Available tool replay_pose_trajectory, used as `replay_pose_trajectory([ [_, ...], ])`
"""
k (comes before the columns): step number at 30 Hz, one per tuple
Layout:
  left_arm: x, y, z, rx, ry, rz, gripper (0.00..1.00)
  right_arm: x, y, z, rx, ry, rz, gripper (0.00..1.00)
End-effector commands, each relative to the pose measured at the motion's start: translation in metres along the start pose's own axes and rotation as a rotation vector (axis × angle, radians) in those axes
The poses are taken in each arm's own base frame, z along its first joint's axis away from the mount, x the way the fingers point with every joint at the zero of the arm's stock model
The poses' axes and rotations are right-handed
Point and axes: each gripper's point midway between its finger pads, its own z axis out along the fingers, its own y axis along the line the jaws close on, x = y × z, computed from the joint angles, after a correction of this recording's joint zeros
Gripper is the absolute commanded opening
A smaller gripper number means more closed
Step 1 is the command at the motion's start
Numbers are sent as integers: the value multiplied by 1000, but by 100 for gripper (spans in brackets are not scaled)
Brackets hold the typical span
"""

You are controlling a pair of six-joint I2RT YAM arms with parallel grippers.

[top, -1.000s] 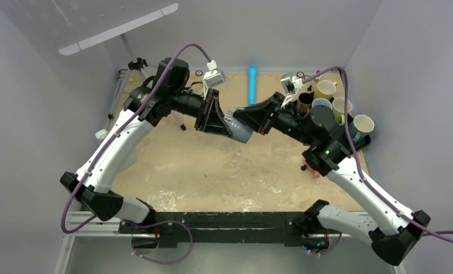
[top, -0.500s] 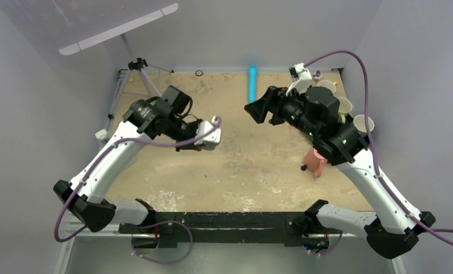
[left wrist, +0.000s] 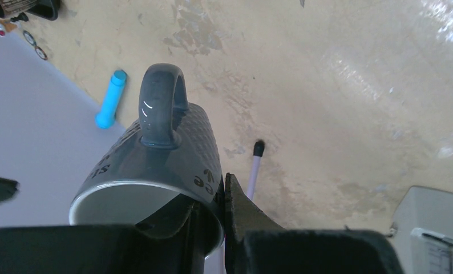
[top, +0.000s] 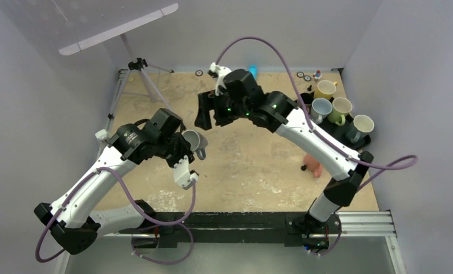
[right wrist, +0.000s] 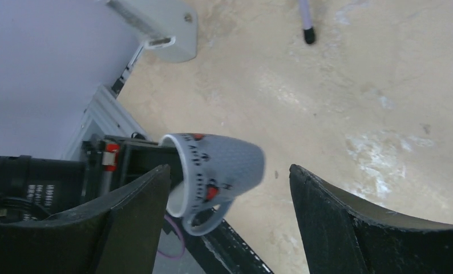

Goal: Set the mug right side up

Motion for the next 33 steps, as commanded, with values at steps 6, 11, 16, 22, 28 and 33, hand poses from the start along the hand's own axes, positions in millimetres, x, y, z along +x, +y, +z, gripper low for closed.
replay_pose_trajectory([
  [6,12,28,-11,-79,84,175,0,21,56,12,-34,90,-93,76],
  [11,10,24,-13,-72,78,148,0,41,25,27,139,160,-123,71],
  [16,8,24,-13,-70,66,145,0,36,5,41,260,156,-162,66],
  [22,5,22,-12,-64,47,133,0,33,-9,59,347,158,-203,25],
  [28,7,34,-12,-144,50,41,0,38,-40,59,467,150,-228,0],
  [33,14,46,-15,-257,86,-24,48,34,-68,54,464,124,-171,0],
])
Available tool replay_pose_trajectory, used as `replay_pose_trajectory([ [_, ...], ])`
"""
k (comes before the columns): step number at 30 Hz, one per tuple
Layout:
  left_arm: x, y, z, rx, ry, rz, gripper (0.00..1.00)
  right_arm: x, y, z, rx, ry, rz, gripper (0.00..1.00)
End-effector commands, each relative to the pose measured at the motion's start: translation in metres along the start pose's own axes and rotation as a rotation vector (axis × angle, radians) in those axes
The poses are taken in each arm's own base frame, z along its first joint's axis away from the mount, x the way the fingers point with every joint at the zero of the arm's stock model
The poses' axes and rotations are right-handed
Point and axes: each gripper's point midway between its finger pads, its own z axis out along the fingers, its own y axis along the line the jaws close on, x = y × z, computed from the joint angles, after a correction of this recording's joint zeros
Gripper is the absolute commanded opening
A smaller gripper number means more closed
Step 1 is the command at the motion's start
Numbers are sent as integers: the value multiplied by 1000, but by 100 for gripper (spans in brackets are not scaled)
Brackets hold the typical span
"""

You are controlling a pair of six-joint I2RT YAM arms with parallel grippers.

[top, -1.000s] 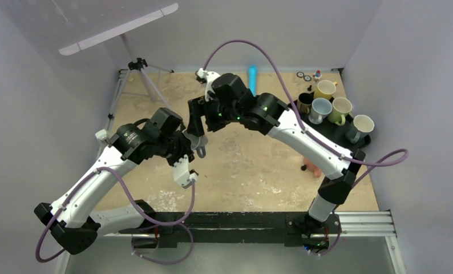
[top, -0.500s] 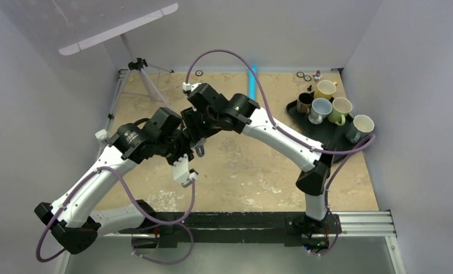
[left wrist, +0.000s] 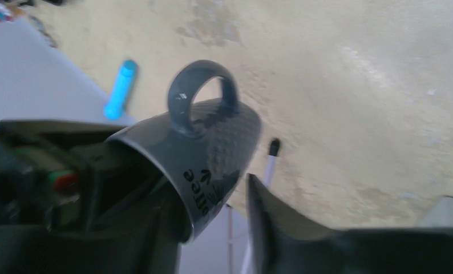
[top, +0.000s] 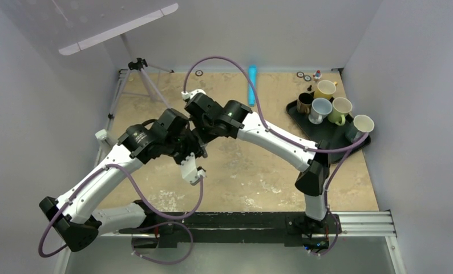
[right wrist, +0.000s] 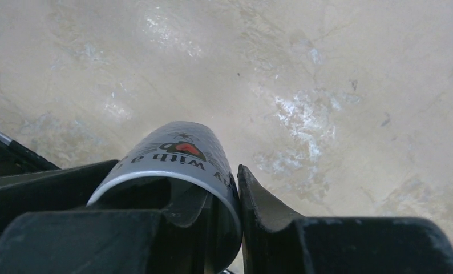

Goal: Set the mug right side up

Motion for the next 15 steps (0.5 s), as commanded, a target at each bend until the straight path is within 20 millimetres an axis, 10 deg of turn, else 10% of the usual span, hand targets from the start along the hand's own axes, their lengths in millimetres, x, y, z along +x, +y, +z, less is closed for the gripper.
replay_pose_trajectory([
  [1,-2,39,-38,-288,-1,-100,64,-12,-68,0,103,-65,148,0],
  [4,-15,49,-51,-368,-64,-136,98,-10,-91,1,114,-76,187,0],
  [8,-18,63,-67,-469,-94,-189,100,-11,-142,-10,172,-93,242,0],
  [15,5,61,-78,-523,-45,-633,100,27,-320,-67,443,-164,538,0],
])
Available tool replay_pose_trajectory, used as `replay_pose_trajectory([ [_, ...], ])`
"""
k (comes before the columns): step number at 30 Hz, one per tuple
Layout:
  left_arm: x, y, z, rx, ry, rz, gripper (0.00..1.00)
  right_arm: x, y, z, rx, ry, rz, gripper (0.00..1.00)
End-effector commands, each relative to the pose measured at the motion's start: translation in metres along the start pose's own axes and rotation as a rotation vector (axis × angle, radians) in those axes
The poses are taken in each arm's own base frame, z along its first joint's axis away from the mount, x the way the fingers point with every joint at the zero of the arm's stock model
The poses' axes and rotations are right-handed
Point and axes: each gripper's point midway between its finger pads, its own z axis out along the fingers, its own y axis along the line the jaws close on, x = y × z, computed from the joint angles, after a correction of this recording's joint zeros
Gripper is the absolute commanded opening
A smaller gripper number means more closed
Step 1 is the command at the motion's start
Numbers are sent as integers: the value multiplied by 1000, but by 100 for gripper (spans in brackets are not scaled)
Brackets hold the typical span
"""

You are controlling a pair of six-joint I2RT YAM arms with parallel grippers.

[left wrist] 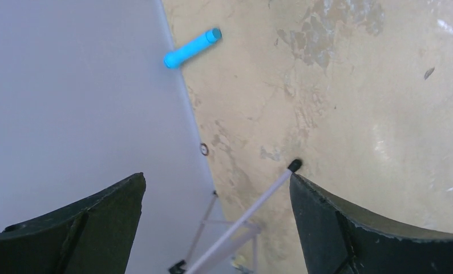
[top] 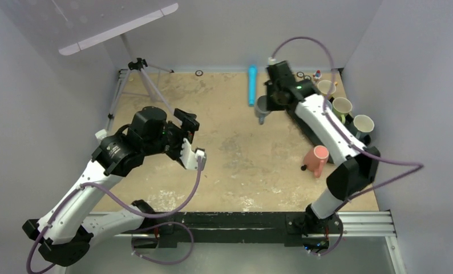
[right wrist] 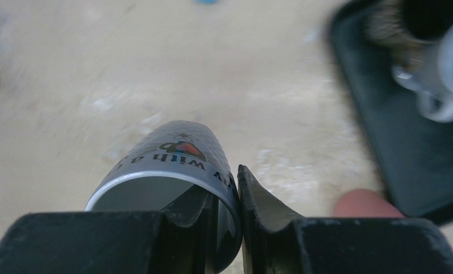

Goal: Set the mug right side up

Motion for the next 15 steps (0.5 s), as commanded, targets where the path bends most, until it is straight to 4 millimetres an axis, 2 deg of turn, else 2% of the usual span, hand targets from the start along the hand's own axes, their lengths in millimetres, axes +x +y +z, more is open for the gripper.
replay_pose_trajectory([
  [1,9,17,-7,-106,66,-387,100,-36,-122,-34,141,-189,240,0],
  [4,7,8,-7,-71,97,-659,100,-30,-188,-45,258,-243,357,0],
  [7,-4,-14,0,25,108,-910,100,-20,-241,-55,370,-257,441,0],
  [12,-26,-45,11,172,99,-1169,100,5,-301,-55,479,-245,547,0],
  [15,-31,-49,13,189,87,-1223,100,20,-319,-43,472,-227,604,0],
])
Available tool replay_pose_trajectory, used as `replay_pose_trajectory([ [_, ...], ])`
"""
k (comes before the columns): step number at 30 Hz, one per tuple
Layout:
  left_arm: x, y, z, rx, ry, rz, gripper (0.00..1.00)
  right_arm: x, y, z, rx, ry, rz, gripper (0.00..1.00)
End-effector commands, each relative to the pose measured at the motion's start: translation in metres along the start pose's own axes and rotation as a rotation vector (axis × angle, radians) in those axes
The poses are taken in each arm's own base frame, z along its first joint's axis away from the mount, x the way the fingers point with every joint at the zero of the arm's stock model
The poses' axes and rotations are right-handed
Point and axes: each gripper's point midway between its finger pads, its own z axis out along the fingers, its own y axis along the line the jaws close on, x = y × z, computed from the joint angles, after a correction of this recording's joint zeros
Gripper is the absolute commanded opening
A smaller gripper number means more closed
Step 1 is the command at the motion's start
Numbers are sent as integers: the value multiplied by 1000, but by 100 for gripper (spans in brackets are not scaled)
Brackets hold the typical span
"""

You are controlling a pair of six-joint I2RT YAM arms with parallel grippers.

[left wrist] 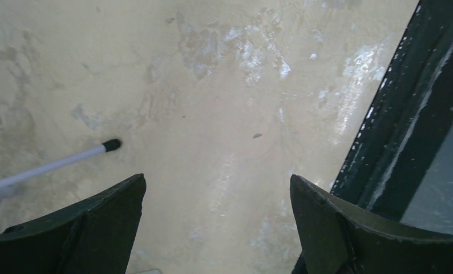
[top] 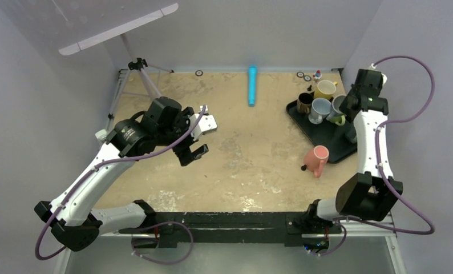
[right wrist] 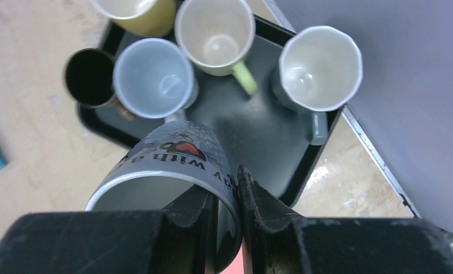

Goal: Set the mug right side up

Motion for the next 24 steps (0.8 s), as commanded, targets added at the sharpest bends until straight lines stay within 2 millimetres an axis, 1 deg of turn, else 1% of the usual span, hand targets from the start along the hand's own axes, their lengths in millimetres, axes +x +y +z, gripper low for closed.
replay_pose_trajectory([
  [1,0,-24,-2,76,-8,-225,100,-6,-16,22,-23,-25,74,0],
  [5,6,-22,1,57,11,-238,100,16,-27,49,15,50,81,0],
  [8,12,-21,3,43,24,-236,100,26,-32,75,13,79,102,0],
  [10,14,-21,4,39,29,-233,100,36,-30,90,1,113,111,0],
  [12,16,-20,4,33,35,-232,100,48,-25,103,-16,149,118,0],
  [13,16,-20,4,30,35,-229,100,54,-25,109,-10,166,121,0],
  [17,16,-15,5,11,44,-221,100,67,-30,123,27,192,120,0],
  [19,16,-13,6,7,46,-222,100,73,-36,129,57,207,109,0],
  [24,13,-11,9,7,48,-223,100,92,-39,139,73,262,87,0],
])
